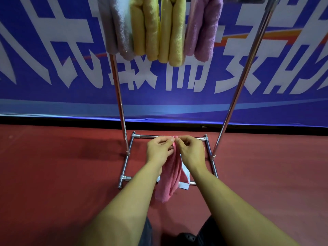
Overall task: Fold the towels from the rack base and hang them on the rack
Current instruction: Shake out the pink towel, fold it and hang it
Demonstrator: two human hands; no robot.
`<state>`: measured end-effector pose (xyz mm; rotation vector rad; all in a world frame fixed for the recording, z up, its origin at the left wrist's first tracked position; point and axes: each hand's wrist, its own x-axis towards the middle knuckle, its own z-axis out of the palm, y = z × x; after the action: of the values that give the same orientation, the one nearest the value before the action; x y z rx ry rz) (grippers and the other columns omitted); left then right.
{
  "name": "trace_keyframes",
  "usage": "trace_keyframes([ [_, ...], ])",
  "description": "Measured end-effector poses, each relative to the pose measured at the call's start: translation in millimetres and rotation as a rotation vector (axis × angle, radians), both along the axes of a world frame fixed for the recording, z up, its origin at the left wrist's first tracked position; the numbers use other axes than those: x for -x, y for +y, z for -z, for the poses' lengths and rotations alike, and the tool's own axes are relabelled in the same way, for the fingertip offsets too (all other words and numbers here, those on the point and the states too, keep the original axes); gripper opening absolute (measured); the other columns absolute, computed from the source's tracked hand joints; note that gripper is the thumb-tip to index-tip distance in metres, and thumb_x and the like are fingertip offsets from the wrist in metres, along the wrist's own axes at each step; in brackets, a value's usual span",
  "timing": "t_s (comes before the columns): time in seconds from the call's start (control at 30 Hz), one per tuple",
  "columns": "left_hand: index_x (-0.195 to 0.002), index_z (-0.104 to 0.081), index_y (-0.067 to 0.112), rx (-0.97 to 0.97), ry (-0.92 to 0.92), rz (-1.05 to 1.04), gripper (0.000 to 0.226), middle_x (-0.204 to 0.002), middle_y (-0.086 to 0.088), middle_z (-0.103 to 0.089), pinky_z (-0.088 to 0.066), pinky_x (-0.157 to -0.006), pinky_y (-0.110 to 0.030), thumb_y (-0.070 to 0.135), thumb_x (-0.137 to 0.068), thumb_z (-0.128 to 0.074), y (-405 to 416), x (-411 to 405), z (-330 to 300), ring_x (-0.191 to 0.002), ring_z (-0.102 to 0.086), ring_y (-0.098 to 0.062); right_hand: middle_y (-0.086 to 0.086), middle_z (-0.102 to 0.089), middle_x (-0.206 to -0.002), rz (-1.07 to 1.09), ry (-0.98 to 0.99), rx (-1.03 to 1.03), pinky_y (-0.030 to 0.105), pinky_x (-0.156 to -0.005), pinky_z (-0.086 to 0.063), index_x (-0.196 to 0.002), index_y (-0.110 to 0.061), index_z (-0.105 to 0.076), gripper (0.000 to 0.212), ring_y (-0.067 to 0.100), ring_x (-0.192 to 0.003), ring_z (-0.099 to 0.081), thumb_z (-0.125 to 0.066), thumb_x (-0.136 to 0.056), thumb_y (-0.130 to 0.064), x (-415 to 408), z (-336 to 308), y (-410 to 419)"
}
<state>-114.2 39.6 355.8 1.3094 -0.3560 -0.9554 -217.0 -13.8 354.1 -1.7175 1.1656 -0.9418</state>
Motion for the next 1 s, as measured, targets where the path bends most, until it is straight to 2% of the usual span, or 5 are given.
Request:
trace_keyframes([
  [0.23,-0.101,-0.072,0.002,0.034,0.117,0.065,0.032,-0.095,-0.013,-0.076,-0.062,-0.073,-0.024,0.027,-0.106,-0.052,5,-2,-14,-0.085,-0.075,-0.018,-0.010,-0.079,-0.085,-0.073,-0.031,-0.037,0.036,-0.087,-0.060,-0.097,-0.024,-0.080,0.014,0.002,-0.084,-0.073,-0.079,-0.088,-0.035,4,-3,-1],
  [0.5,-0.110,-0.071,0.001,0.045,0.150,0.213,0.046,-0.108,-0.018,-0.076,-0.060,-0.087,-0.034,0.033,-0.110,-0.038,12,-8,-17,-0.101,-0.075,-0.026,-0.006,-0.079,-0.083,-0.035,-0.089,-0.052,0.040,-0.086,-0.060,-0.089,-0.022,-0.079,0.007,0.011,-0.083,-0.074,-0.080,-0.089,-0.029,14,-3,-8],
  [0.7,-0.108,-0.068,0.012,-0.142,-0.406,0.139,0.028,-0.106,-0.009,-0.072,-0.054,-0.073,-0.026,-0.003,-0.098,-0.047,16,-32,-5,-0.085,-0.067,-0.016,0.002,-0.069,-0.088,-0.052,-0.197,-0.106,0.042,-0.067,-0.065,-0.093,-0.018,-0.067,0.012,0.024,-0.083,-0.072,-0.062,-0.103,-0.024,26,-8,-14],
  [0.87,-0.114,-0.069,0.030,-0.212,-0.800,0.316,0.040,-0.125,0.002,-0.062,-0.044,-0.103,-0.023,-0.001,-0.088,-0.064,24,-43,12,-0.115,-0.060,-0.012,-0.007,-0.066,-0.086,-0.141,-0.182,-0.018,0.048,-0.087,-0.059,-0.098,-0.017,-0.060,0.016,0.022,-0.082,-0.067,-0.054,-0.107,-0.029,35,-14,-12],
  [1.0,-0.128,-0.062,0.034,-0.237,-0.894,0.403,0.046,-0.127,0.007,-0.051,-0.037,-0.111,-0.028,0.011,-0.089,-0.070,27,-42,16,-0.126,-0.051,-0.014,-0.007,-0.063,-0.089,-0.153,-0.171,0.044,0.031,-0.083,-0.051,-0.102,-0.012,-0.061,0.017,0.008,-0.080,-0.059,-0.052,-0.107,-0.026,40,-18,-10],
])
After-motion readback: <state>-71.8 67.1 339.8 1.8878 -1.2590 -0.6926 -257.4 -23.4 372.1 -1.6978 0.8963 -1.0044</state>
